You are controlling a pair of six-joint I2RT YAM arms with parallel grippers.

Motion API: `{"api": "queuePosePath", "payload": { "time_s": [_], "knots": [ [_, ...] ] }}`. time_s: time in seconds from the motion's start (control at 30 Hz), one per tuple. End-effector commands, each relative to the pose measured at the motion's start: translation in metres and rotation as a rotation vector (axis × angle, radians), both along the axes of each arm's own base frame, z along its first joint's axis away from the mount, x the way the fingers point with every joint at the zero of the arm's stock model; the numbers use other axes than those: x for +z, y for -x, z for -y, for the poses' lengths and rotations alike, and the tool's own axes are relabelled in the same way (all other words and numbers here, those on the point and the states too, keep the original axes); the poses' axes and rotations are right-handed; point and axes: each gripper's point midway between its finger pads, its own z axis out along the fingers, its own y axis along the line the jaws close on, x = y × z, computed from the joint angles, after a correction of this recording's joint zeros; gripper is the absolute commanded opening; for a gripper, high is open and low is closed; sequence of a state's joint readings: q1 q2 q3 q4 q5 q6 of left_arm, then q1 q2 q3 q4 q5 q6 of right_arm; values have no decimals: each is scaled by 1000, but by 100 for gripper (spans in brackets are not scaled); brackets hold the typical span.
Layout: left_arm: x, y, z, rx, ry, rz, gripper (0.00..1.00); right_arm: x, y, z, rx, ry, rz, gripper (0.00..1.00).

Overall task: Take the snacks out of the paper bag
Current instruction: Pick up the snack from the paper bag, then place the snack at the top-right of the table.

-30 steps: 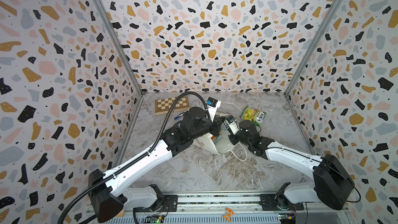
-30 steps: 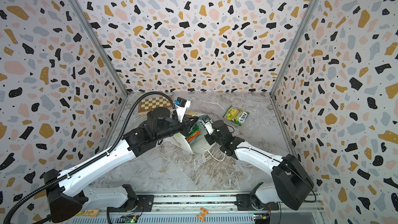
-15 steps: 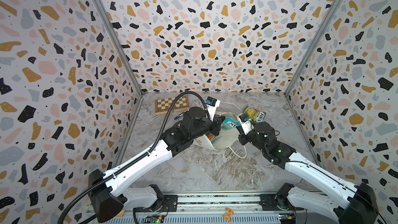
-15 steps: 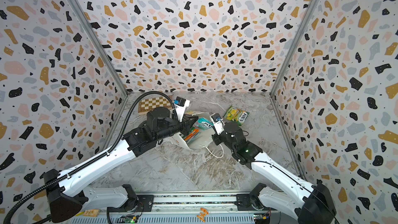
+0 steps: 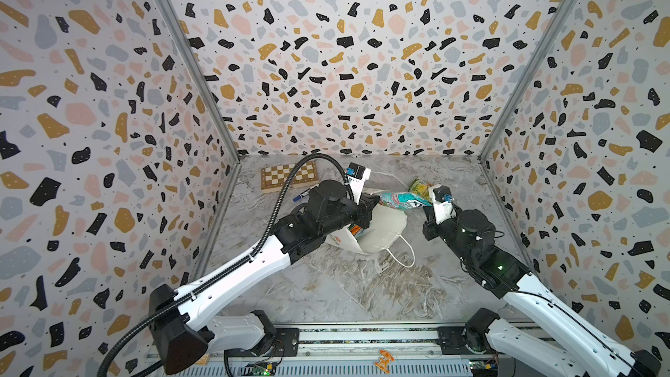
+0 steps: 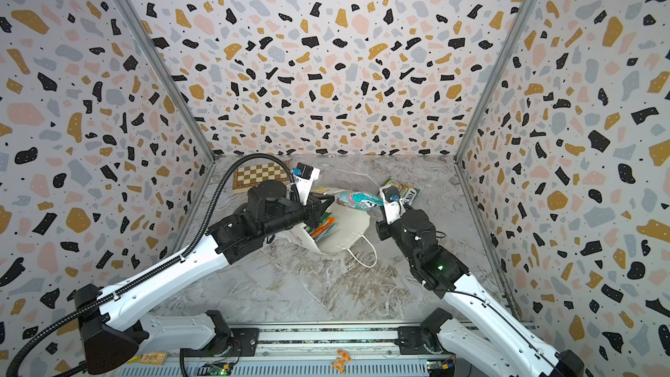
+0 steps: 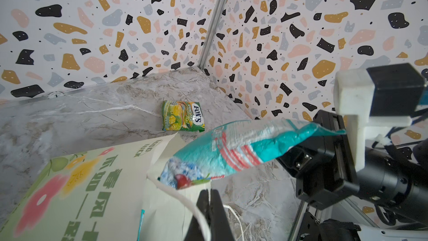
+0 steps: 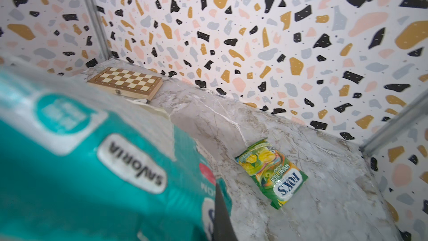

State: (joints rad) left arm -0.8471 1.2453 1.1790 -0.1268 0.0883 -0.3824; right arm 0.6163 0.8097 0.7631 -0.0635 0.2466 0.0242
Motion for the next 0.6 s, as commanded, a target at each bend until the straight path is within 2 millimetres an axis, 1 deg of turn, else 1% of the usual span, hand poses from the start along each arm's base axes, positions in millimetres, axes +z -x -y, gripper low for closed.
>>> {"api": "queuePosePath", "payload": {
  "time_s": [0.0, 0.13, 0.27, 0.4, 0.57],
  "knots": [
    [20, 0, 7, -15, 58, 43, 0, 37, -6, 24, -82, -94, 53, 0],
    [20, 1, 8, -18, 56, 43, 0, 40, -17, 49, -135, -142, 44, 0],
    [19, 1, 9, -22, 53, 43, 0, 35, -31, 74, -189, -186, 6, 0],
    [20, 2, 8, -24, 50, 47, 0, 19, -45, 98, -254, -235, -57, 0],
    [21, 3, 8, -25, 49, 49, 0, -7, -60, 130, -322, -317, -141, 0]
  ]
}}
